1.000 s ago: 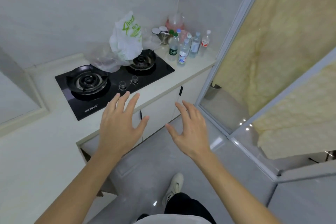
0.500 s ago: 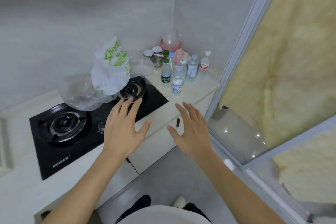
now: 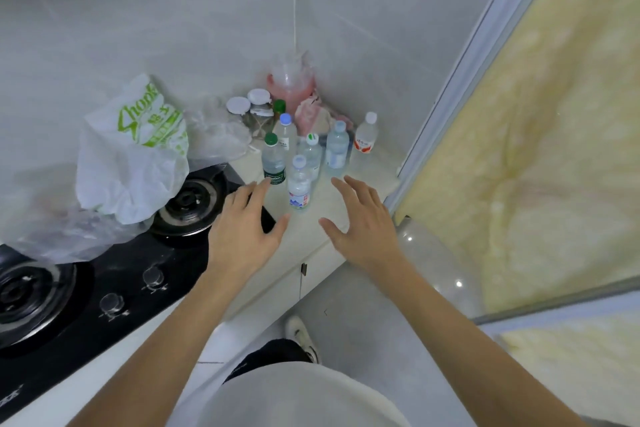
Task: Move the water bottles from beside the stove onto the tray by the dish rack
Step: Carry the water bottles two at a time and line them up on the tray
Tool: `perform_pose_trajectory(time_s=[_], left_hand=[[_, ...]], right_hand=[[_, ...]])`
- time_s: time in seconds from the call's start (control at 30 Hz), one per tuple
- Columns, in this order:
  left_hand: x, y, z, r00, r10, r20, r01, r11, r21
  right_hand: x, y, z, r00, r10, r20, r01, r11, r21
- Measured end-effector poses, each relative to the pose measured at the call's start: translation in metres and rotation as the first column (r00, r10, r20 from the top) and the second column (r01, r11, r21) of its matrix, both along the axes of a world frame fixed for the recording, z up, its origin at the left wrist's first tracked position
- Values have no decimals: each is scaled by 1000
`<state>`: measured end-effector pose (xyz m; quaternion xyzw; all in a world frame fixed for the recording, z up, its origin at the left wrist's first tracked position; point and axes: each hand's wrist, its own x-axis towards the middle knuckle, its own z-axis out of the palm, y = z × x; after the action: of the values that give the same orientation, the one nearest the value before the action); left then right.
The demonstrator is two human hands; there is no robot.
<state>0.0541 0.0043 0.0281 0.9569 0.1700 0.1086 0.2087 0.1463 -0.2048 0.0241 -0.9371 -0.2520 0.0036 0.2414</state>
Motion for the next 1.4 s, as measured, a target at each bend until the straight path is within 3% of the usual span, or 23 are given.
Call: perform_pose_trajectory(time_s=[0.2, 0.33, 0.67, 0.87, 1.1, 1.4], left_hand=[[96, 9, -23, 998, 41, -42, -47, 989, -141], [138, 19, -44, 994, 45, -96, -70, 955, -288], [174, 9, -90, 948, 176, -264, -291, 816, -500], [183, -4, -116, 909, 288, -300, -410, 746, -526], [197, -27, -114, 845, 450, -290, -533, 654, -537], [179, -60, -102, 721, 653, -233, -660, 545, -517]], right_hand=[[112, 17, -10, 1000, -4, -27, 2, 998, -66], [171, 30, -23, 993, -9, -114, 8, 1000, -6], [270, 68, -81, 950, -5, -313, 40, 993, 107], [296, 71, -107, 936, 98, -339, -19, 973, 228], [314, 64, -136, 924, 109, -366, -30, 976, 215], [315, 31, -108, 873, 329, -360, -279, 942, 185]])
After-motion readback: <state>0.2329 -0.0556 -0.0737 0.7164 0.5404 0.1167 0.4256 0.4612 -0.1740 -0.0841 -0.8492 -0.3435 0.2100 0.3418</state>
